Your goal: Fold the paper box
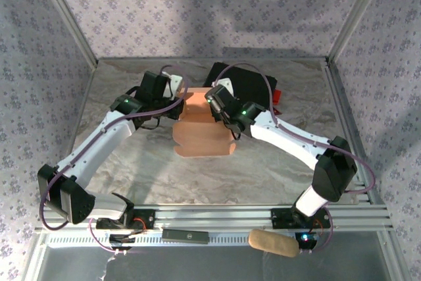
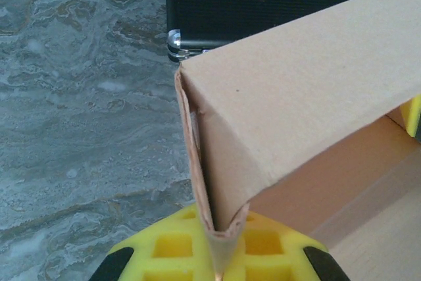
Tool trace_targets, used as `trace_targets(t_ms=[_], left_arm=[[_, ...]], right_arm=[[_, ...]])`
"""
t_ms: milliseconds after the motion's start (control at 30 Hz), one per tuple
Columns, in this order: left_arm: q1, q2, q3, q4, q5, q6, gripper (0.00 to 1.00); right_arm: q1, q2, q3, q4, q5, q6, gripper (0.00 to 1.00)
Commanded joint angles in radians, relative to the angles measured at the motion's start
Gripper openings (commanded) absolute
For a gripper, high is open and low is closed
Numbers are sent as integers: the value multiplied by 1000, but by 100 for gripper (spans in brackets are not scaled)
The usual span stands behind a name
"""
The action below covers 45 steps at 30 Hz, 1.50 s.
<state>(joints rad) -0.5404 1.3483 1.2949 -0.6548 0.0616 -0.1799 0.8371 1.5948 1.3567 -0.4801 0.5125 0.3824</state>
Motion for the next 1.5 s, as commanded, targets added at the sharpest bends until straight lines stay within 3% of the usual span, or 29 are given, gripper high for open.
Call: trace_targets(t_ms=[0,300,567,600,767,967,1267,1467], left_arm=[[-19,-37,17,17,-5,-31,0],[-101,-13,54,-17,-178,-119,0],[-121,-13,55,-17,-218,-160,0],[-121,-11,56,-17,-215,-161,0],[-127,-2,63,-47,-217,-161,0],[-127,10,71,-59,-220,-161,0],[-126,26,86,-69,-219,-161,0],[-128,26,90,-71,-212,-159,0]], right_arm=[[0,-3,14,-20,33,13,13],[8,51,94,-179,166,111,0],[13,7,56,-126,109,85,0],[12,-2,55,-126,94,76,2],[-9,-48,67,-83,-28,36,32],[-23,-83,101,-88,-138,19,46],[-69,-121,102,-98,-189,30,47],[-91,-100,96,-92,-193,31,33]])
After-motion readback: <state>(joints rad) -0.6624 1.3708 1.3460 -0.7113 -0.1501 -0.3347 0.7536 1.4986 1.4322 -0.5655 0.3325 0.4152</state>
